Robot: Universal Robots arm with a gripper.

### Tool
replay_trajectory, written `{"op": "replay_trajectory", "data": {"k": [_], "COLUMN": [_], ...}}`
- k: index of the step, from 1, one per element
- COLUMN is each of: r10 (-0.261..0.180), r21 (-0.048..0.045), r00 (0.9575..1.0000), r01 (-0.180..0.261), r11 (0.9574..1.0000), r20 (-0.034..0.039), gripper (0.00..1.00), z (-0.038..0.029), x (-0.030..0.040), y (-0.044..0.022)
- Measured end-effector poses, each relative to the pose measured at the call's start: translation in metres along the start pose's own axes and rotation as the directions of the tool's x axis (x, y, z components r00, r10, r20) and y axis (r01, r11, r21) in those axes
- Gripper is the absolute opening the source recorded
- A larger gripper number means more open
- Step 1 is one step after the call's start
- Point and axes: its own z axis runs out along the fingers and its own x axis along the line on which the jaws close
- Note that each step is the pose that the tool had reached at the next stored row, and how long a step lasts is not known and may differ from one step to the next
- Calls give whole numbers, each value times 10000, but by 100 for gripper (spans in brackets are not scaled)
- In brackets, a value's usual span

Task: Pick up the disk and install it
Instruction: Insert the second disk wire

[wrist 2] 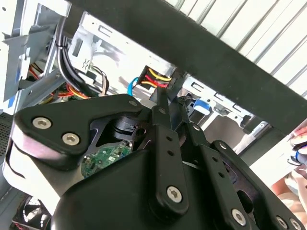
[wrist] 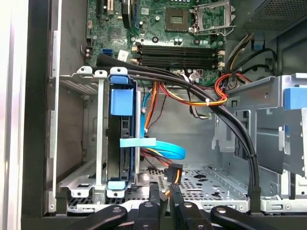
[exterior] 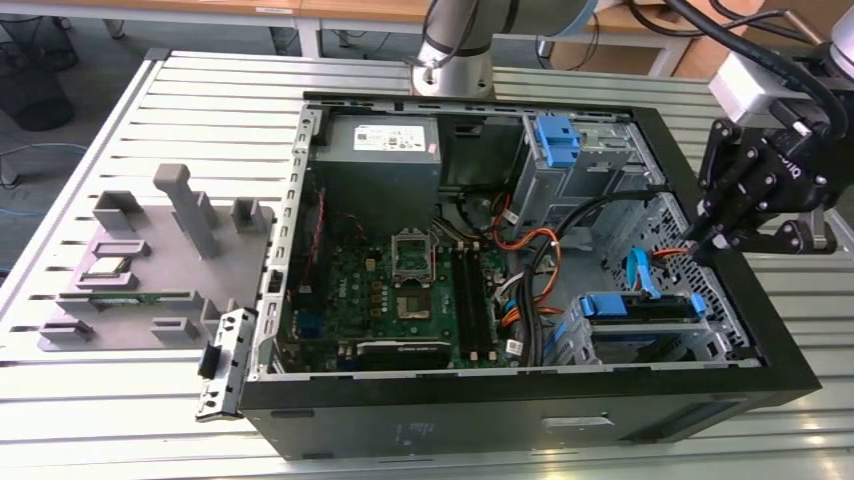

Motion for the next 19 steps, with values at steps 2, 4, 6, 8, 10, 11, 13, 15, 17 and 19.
{"op": "replay_trajectory", "data": {"k": [2,4,6,8,10,11,13,15,17,19], "r10": [3,5,5,6,7,7,3,3,2,3], "r21": [-8,-16,-27,-36,-43,-47,-64,-90,-104,-115], "r00": [10000,9999,9999,9999,9999,9998,9998,9998,9998,9997], "r01": [-3,-5,-6,-6,-7,-8,-5,-5,-5,-6], "r11": [10000,10000,10000,10000,10000,10000,10000,10000,9999,9999], "r20": [-85,-139,-146,-149,-162,-178,-202,-211,-222,-246], "gripper": [23,23,23,23,23,23,23,23,23,23], "z": [3,9,13,17,22,27,44,60,66,72], "x": [-10,-20,-25,-30,-34,-34,-34,-33,-33,-33], "y": [-28,-51,-73,-96,-115,-122,-131,-132,-133,-133]}}
